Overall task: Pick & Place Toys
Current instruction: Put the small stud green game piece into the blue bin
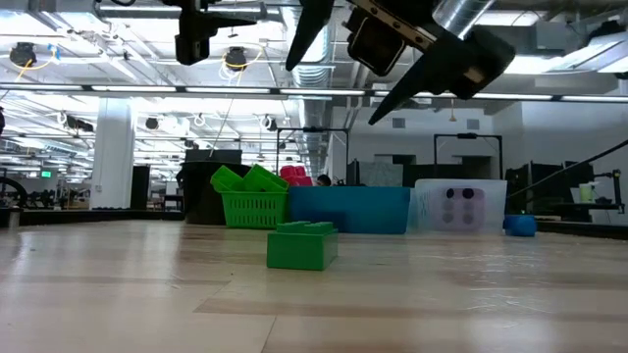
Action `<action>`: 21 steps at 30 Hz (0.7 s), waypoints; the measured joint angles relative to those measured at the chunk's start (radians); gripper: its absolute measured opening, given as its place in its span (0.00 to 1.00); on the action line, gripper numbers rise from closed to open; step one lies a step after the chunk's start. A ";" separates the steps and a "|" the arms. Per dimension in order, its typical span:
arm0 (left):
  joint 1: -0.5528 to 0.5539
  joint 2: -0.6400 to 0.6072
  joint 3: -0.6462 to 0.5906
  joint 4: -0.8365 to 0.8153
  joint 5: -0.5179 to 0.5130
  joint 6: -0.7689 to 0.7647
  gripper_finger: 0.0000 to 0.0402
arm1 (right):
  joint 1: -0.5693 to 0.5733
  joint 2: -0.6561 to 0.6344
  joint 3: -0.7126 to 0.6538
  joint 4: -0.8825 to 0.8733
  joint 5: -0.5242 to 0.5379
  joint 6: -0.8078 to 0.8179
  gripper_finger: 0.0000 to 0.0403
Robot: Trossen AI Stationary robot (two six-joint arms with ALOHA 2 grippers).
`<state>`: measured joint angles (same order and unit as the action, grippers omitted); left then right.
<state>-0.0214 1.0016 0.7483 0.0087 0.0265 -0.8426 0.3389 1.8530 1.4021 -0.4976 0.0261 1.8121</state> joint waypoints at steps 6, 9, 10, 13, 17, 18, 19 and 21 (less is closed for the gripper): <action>0.035 -0.026 0.000 -0.014 0.001 0.047 0.52 | 0.000 0.000 0.000 -0.002 0.000 0.066 0.81; 0.049 -0.047 0.000 -0.015 0.000 0.106 0.52 | 0.000 0.001 0.000 -0.017 0.001 0.066 0.81; 0.056 -0.056 0.000 -0.022 0.000 0.110 0.52 | 0.000 0.001 0.000 -0.021 0.001 0.065 0.81; 0.071 -0.078 0.000 -0.048 0.000 0.111 0.52 | 0.000 0.012 0.001 -0.013 0.003 0.046 0.81; 0.085 -0.094 0.000 -0.053 0.000 0.112 0.52 | 0.000 0.050 0.002 0.045 0.003 0.007 0.81; 0.086 -0.096 0.000 -0.053 0.000 0.112 0.52 | 0.000 0.067 0.005 0.085 0.002 0.000 0.81; 0.088 -0.097 0.000 -0.057 0.000 0.112 0.52 | 0.000 0.074 0.000 0.081 0.000 -0.014 0.81; 0.088 -0.091 0.001 -0.057 0.000 0.113 0.52 | -0.002 0.107 0.011 0.090 0.000 -0.026 0.81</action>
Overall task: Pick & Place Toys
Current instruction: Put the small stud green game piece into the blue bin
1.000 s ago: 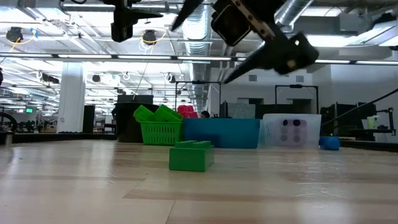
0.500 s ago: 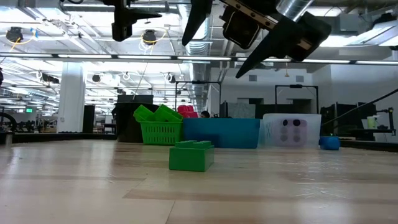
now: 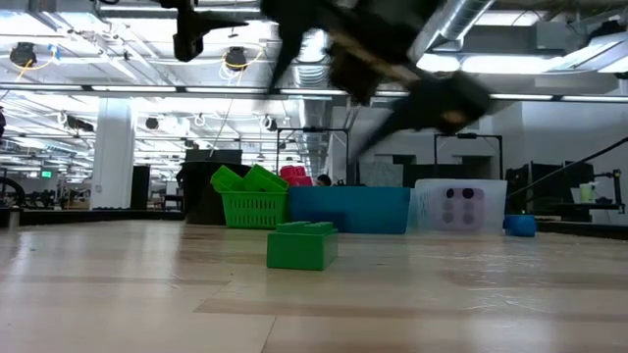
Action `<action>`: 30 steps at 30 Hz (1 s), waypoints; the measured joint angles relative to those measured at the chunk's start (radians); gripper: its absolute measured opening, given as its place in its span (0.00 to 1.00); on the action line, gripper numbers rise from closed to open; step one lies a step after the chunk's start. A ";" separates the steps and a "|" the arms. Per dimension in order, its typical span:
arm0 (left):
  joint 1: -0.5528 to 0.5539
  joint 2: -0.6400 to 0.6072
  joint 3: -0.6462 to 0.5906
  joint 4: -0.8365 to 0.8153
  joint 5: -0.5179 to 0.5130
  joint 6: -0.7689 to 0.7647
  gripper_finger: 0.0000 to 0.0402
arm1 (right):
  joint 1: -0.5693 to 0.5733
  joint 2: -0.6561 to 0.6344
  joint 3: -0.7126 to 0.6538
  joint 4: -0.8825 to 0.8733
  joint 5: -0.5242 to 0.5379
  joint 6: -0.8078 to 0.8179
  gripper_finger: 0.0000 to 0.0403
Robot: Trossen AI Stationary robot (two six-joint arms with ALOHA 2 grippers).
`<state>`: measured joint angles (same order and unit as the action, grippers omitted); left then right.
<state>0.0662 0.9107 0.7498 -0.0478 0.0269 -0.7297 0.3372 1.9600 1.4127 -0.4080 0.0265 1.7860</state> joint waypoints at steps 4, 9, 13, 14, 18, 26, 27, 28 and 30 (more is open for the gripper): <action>0.000 0.014 0.001 -0.032 0.000 0.000 0.52 | -0.006 0.039 0.050 -0.037 -0.022 -0.040 0.81; 0.000 0.027 -0.003 -0.077 0.000 -0.005 0.52 | -0.014 0.108 0.123 -0.062 -0.060 -0.093 0.78; -0.003 0.042 -0.002 -0.080 0.000 -0.007 0.52 | -0.017 0.147 0.174 -0.115 -0.087 -0.119 0.76; -0.003 0.044 -0.002 -0.077 0.000 -0.008 0.52 | -0.017 0.152 0.182 -0.144 -0.094 -0.125 0.76; -0.004 0.043 -0.004 -0.092 0.000 -0.010 0.52 | -0.017 0.193 0.221 -0.181 -0.134 -0.142 0.75; -0.004 0.033 -0.003 -0.097 0.000 -0.011 0.52 | -0.022 0.205 0.241 -0.225 -0.135 -0.130 0.75; -0.004 0.037 -0.002 -0.081 0.000 -0.011 0.52 | -0.025 0.204 0.241 -0.246 -0.134 -0.134 0.75; -0.004 0.038 0.001 -0.078 0.000 -0.011 0.52 | -0.026 0.205 0.238 -0.247 -0.134 -0.133 0.75; -0.004 0.030 -0.003 -0.102 0.000 -0.011 0.52 | -0.028 0.206 0.238 -0.249 -0.133 -0.135 0.75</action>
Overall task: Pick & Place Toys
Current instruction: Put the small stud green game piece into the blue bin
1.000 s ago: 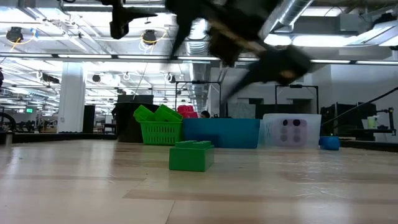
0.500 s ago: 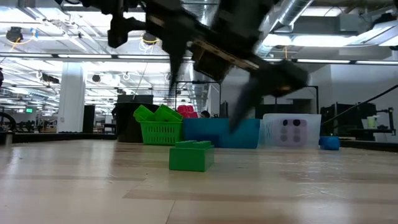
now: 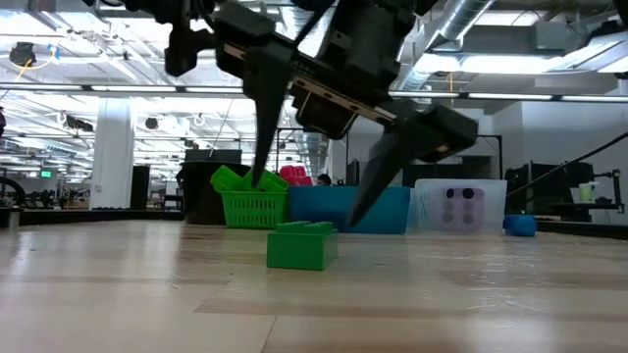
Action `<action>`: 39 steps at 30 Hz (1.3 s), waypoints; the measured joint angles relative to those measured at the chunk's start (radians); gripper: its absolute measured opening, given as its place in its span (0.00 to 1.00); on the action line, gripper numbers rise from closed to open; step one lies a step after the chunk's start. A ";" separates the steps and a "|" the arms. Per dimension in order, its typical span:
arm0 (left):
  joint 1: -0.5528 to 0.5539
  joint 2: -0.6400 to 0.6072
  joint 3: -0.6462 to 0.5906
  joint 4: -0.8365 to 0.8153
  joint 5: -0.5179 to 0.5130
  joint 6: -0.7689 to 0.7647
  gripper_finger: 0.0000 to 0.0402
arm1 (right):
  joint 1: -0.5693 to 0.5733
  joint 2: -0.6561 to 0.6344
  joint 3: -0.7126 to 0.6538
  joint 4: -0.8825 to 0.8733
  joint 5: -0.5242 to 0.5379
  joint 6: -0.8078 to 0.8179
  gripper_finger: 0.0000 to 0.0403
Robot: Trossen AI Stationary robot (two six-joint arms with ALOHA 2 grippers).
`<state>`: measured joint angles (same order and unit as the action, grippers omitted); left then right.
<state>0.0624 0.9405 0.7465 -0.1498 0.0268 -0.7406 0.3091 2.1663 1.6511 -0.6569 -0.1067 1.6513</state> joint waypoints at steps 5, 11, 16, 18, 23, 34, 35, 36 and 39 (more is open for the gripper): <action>0.000 -0.001 0.002 0.017 0.000 0.000 0.52 | -0.006 0.000 0.000 -0.027 0.013 -0.007 0.75; 0.000 -0.001 0.002 0.009 0.000 0.001 0.52 | -0.018 0.000 -0.003 -0.023 0.022 -0.011 0.75; 0.000 -0.001 0.002 0.011 0.000 0.002 0.52 | -0.024 0.000 -0.005 -0.040 0.025 -0.013 0.75; 0.000 -0.001 0.002 0.008 0.000 0.002 0.52 | -0.024 0.000 -0.005 -0.053 0.026 -0.013 0.75; 0.000 -0.001 0.002 0.009 0.006 0.002 0.52 | -0.023 0.000 -0.006 -0.056 0.026 -0.012 0.75; 0.000 -0.001 0.002 0.008 0.006 0.002 0.52 | -0.020 0.070 0.007 0.019 -0.092 -0.001 0.75; 0.000 -0.001 0.002 0.008 0.006 0.002 0.52 | -0.016 0.075 0.013 0.024 -0.101 0.001 0.75; 0.000 -0.001 0.002 0.010 0.005 0.003 0.52 | -0.010 0.084 0.025 0.018 -0.096 0.001 0.75; 0.000 -0.001 0.002 0.008 0.005 0.003 0.52 | -0.006 0.111 0.072 -0.003 -0.091 0.012 0.75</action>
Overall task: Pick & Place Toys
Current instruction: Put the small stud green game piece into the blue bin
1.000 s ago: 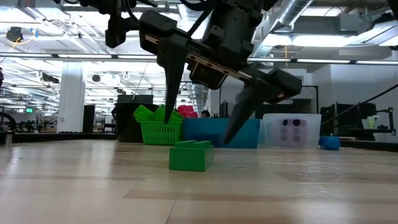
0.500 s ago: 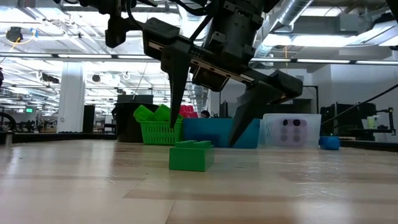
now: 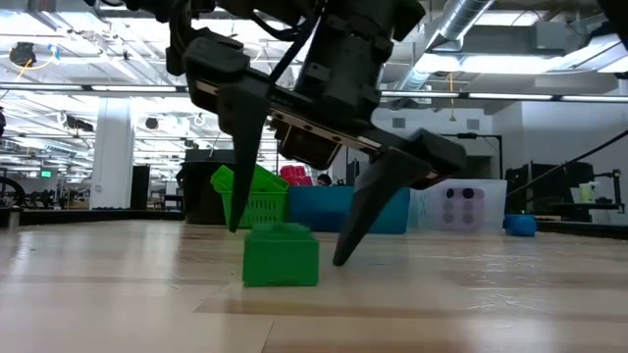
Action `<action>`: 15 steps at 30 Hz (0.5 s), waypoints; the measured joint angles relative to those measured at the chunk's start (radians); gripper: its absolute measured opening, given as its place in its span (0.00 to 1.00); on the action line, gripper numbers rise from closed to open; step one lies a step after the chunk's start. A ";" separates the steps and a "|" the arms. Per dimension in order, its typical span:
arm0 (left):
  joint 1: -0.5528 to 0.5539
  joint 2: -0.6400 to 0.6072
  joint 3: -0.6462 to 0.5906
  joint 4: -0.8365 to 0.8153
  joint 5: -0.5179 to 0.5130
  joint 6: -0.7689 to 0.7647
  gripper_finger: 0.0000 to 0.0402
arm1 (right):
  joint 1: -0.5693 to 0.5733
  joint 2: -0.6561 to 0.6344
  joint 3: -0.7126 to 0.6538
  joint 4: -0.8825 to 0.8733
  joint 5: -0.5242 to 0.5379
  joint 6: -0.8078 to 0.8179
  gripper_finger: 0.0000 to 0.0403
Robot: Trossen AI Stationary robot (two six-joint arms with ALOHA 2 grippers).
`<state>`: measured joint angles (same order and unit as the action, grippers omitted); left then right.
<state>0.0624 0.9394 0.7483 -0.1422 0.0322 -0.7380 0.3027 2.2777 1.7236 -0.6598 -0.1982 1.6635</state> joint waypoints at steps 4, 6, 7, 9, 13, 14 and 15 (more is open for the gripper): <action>0.000 0.000 0.000 0.000 0.000 0.000 0.52 | -0.004 0.016 0.038 -0.046 -0.003 -0.016 0.72; 0.000 0.000 0.000 0.002 0.000 0.000 0.52 | -0.004 0.018 0.044 -0.056 -0.005 -0.022 0.69; 0.000 0.000 0.000 0.000 0.000 0.000 0.52 | -0.002 0.018 0.044 -0.058 -0.004 -0.023 0.66; 0.000 0.000 0.000 0.001 0.000 0.000 0.52 | 0.000 0.018 0.044 -0.061 -0.010 -0.022 0.61; 0.000 0.000 0.000 0.000 0.000 0.000 0.52 | 0.012 0.021 0.044 -0.042 -0.047 -0.025 0.49; 0.000 0.000 0.000 0.000 0.000 0.000 0.52 | 0.018 0.021 0.044 -0.040 -0.057 -0.025 0.45; 0.000 0.000 0.000 0.000 0.000 0.000 0.52 | 0.024 0.021 0.044 -0.036 -0.068 -0.025 0.42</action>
<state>0.0624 0.9394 0.7483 -0.1417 0.0319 -0.7380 0.3263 2.2990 1.7679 -0.6963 -0.2661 1.6390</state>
